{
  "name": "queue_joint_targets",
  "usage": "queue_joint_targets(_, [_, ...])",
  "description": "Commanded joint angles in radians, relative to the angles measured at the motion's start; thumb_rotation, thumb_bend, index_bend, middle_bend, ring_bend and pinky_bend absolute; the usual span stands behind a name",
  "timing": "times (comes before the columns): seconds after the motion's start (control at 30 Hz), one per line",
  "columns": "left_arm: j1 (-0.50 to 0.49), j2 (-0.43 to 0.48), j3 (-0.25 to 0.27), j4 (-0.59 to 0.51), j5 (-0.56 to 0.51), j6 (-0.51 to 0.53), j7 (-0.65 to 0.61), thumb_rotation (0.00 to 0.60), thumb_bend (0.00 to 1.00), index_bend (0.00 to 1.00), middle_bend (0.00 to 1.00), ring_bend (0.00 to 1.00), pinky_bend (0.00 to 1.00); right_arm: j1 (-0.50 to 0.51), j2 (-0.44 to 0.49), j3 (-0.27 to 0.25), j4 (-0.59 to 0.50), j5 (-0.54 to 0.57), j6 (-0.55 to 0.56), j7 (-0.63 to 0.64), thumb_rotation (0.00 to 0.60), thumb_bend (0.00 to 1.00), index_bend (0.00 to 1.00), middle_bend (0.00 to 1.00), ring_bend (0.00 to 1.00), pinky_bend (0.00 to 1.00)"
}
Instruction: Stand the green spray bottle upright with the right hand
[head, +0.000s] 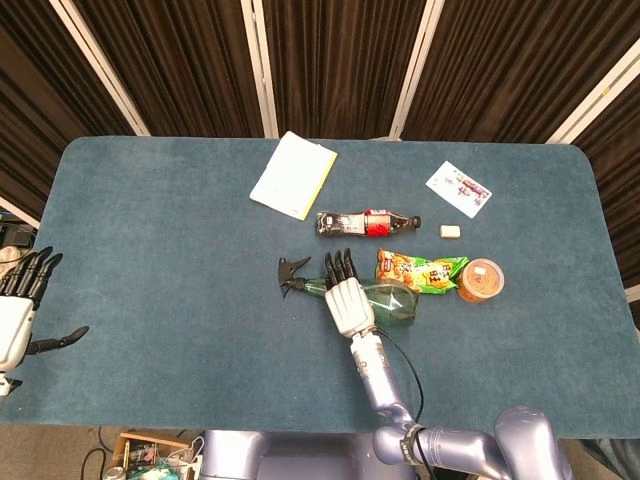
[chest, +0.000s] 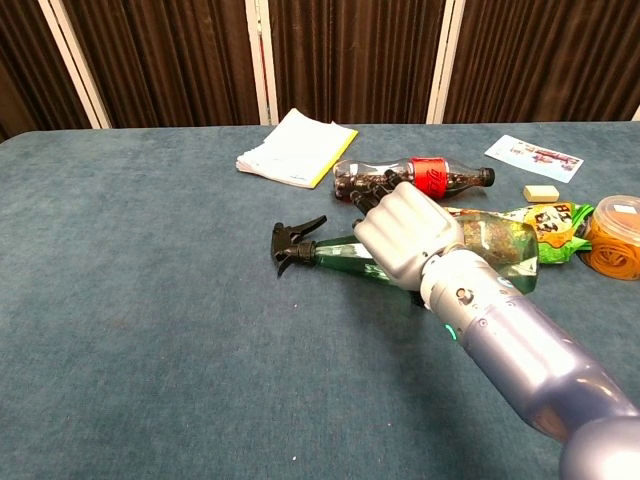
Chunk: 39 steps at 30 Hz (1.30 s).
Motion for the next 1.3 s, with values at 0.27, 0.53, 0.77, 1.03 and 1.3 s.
queue_joint_targets(0.27, [0.016,0.007,0.007,0.001,0.030,0.043,-0.028,0.600,0.06,0.00,0.00,0.00,0.13,-0.012,0.013,-0.029,-0.044,-0.060,0.079,-0.009,0.600,0.55,0.96,0.10,0.00,0.00])
queue_joint_targets(0.53, [0.025,0.009,0.012,0.010,0.057,0.074,-0.054,0.600,0.07,0.00,0.00,0.00,0.13,-0.030,0.063,-0.035,-0.171,-0.098,0.144,-0.045,0.600,0.55,0.96,0.10,0.00,0.01])
queue_joint_targets(0.77, [0.035,0.010,0.019,0.010,0.087,0.107,-0.066,0.600,0.07,0.00,0.00,0.00,0.13,-0.063,0.146,-0.023,-0.358,-0.126,0.199,-0.011,0.600,0.52,0.96,0.10,0.00,0.01])
queue_joint_targets(1.03, [0.044,0.011,0.029,0.010,0.123,0.141,-0.078,0.600,0.07,0.00,0.00,0.00,0.13,-0.122,0.277,0.024,-0.647,-0.118,0.234,0.141,0.600,0.51,0.95,0.10,0.00,0.01])
queue_joint_targets(1.3, [0.042,0.021,0.050,0.009,0.164,0.148,-0.125,0.600,0.07,0.00,0.00,0.00,0.13,-0.189,0.401,0.133,-0.864,-0.036,0.222,0.452,0.600,0.52,0.95,0.12,0.00,0.01])
